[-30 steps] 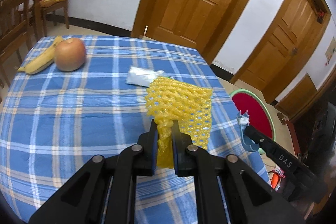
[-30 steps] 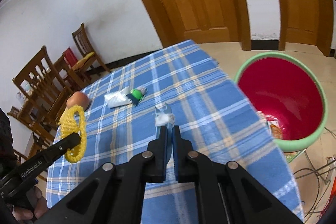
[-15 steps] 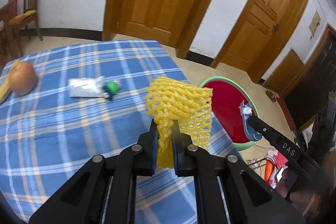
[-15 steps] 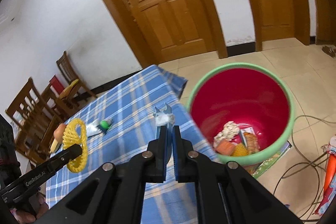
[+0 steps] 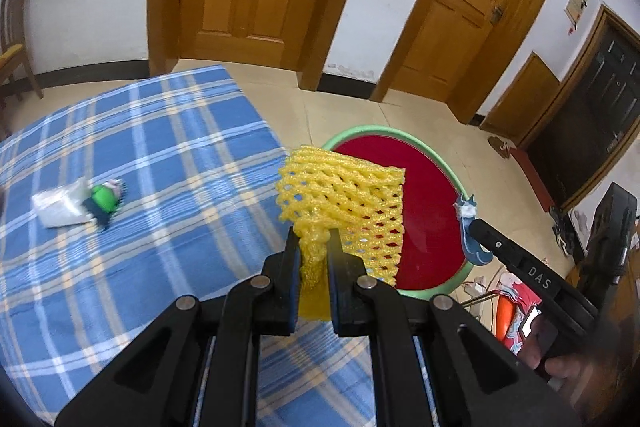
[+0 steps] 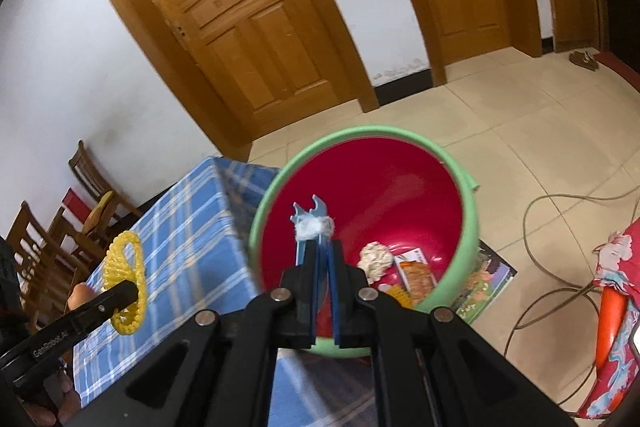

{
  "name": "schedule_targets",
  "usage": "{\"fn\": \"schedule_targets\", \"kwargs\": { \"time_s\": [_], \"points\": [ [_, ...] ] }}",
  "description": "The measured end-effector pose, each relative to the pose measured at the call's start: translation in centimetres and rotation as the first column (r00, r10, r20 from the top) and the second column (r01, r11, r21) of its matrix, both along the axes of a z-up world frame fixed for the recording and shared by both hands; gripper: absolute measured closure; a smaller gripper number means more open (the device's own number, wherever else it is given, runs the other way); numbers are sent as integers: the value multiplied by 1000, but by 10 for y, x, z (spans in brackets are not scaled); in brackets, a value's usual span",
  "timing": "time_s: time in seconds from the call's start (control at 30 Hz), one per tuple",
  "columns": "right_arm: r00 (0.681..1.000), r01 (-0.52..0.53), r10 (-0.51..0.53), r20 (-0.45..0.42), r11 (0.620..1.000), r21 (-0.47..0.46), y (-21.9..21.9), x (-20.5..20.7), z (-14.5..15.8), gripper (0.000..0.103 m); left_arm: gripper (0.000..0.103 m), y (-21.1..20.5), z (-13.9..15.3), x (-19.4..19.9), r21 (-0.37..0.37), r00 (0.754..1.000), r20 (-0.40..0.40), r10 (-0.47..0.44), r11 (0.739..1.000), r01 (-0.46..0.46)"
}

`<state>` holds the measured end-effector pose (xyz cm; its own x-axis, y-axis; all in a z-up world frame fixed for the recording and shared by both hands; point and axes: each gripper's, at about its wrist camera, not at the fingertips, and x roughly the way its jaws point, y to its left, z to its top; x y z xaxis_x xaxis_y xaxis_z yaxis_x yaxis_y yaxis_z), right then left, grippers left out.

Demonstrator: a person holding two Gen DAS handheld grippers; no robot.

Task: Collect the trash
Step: 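Carry the foam net and small piece to the bucket and drop them in, then move the left tool toward the clear plastic bag on the table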

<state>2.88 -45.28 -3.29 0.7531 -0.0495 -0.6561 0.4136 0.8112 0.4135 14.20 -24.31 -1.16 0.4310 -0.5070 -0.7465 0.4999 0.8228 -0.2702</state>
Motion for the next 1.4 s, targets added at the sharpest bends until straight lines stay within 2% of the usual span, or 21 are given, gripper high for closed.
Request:
{"fn": "schedule_targets", "kwargs": {
  "time_s": [0.3,0.37,0.43,0.47,0.77,0.83,0.9,0.93,1.2,1.4],
  "points": [
    [999,23,-22,-23,999,40,-23,8,-15,92,93,-34,-10,8,21,999,-15,-43,999,43],
    [999,27,-26,-21,998,49,-27,8,-17,86,93,-40,-13,9,26,999,-22,-50,998,50],
    [999,34,-33,-20,998,58,-30,7,-18,75,93,-48,-16,11,27,998,-27,-61,998,62],
    [999,35,-34,-19,998,61,-32,6,-18,74,93,-49,-16,12,29,998,-27,-64,997,65],
    [998,59,-58,-12,995,83,-43,2,-20,74,93,-74,-27,17,55,995,-38,-97,994,99],
    [998,66,-65,-11,994,87,-45,0,-20,74,85,-80,-29,17,59,994,-44,-103,993,105],
    [997,72,-71,-12,993,91,-46,-2,-21,74,64,-83,-31,16,59,994,-49,-103,993,105],
    [997,74,-73,-12,993,91,-48,-3,-21,74,61,-85,-30,16,60,994,-47,-102,993,104],
    [997,72,-72,-4,993,97,-48,-7,-19,71,59,-77,-25,10,57,996,-35,-86,994,88],
    [998,52,-53,16,994,94,-38,-10,-12,66,59,-47,-17,12,47,1000,-20,-20,999,21]
  ]
}}
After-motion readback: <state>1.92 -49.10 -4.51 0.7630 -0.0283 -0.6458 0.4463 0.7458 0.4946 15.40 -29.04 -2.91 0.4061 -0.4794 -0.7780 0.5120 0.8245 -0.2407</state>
